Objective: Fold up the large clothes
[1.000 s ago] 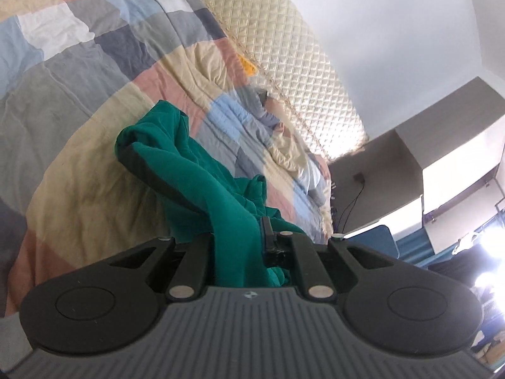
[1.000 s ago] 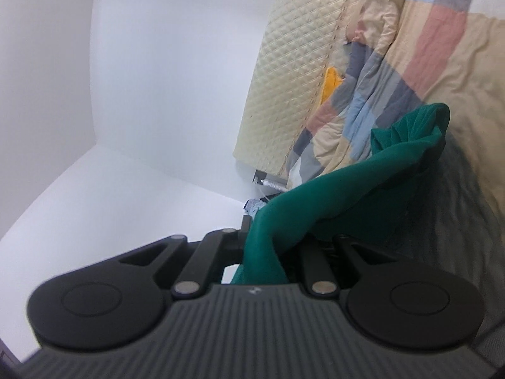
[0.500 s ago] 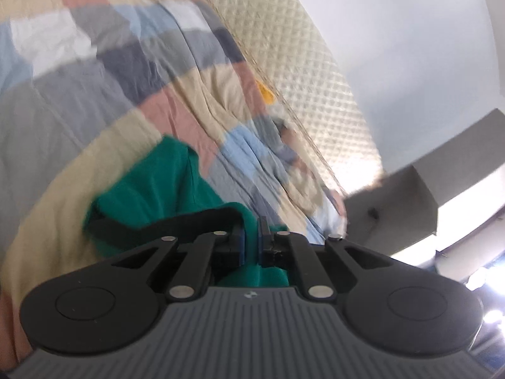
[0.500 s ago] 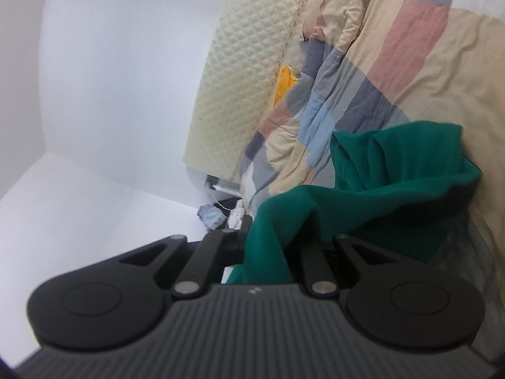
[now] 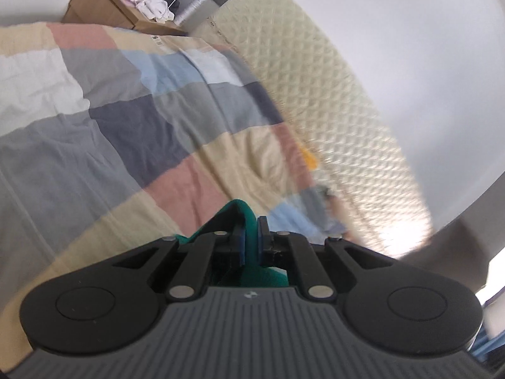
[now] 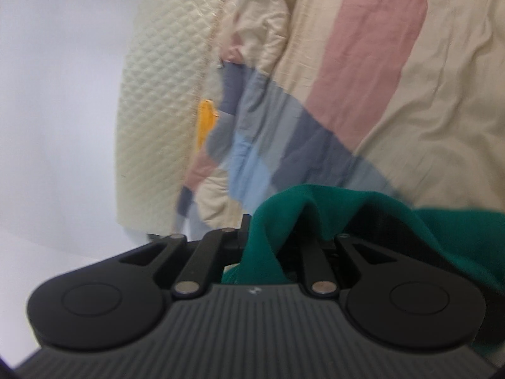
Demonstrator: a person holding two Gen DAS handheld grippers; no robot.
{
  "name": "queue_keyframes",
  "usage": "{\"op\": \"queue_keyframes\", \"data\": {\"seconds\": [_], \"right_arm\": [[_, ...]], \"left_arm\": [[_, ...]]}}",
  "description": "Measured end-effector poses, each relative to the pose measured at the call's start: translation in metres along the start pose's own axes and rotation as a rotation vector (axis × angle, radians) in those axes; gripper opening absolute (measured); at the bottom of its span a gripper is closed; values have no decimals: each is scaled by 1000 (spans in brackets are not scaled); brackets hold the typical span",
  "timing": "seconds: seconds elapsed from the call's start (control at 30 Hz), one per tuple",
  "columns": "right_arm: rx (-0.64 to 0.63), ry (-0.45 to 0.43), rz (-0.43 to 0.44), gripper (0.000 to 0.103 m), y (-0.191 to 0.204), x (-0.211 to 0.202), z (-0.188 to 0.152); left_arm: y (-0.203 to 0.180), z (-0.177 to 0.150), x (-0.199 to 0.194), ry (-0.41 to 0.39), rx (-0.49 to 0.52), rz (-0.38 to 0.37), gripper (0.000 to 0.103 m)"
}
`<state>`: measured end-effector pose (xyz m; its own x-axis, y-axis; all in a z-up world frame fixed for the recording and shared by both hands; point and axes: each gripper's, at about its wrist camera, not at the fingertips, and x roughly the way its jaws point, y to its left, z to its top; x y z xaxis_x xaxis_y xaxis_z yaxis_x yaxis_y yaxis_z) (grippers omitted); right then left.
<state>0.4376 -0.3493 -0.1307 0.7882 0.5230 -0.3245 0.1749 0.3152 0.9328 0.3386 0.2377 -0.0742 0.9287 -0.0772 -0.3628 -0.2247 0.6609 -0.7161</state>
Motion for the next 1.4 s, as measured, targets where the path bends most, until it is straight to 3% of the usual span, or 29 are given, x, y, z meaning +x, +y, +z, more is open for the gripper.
{"op": "queue_keyframes", "data": {"seconds": [0.13,0.27,0.43,0.6,0.63,0.67,0.73,0.77,0.8,0.93,1.07,1.13,1.27,1.4], "right_arm": [[78,27,-40,14,-28,36,11],[70,29,-76,14,-34,63,13],[-8,29,-117,14,-36,84,11],[-82,16,-139,15,-26,79,5],[-94,18,-143,19,-23,76,4],[-109,22,-146,23,-19,74,3],[-141,24,-139,46,-8,65,0],[-169,18,-130,52,-1,58,-3],[-204,12,-124,59,7,50,-6],[-371,-18,-121,60,36,14,-23],[-499,-10,-169,60,49,-8,-46],[-524,11,-207,60,51,-12,-56],[-557,92,-212,60,51,-8,-75],[-661,113,-344,58,47,13,-95]], "left_arm": [[38,0,54,28,-63,19,8],[58,-6,98,43,5,58,8],[70,-13,121,72,34,77,8],[61,-17,108,53,104,63,11],[57,-17,103,52,115,57,20],[53,-18,95,49,118,42,39],[47,-18,79,19,123,11,60],[41,-18,66,-9,138,0,62],[37,-18,57,-26,153,-10,63],[24,-23,19,-18,192,-66,64],[6,-38,-2,84,266,23,64],[4,-48,-8,117,270,4,64],[-7,-67,-2,162,319,1,64],[-10,-91,24,219,365,13,64]]}}
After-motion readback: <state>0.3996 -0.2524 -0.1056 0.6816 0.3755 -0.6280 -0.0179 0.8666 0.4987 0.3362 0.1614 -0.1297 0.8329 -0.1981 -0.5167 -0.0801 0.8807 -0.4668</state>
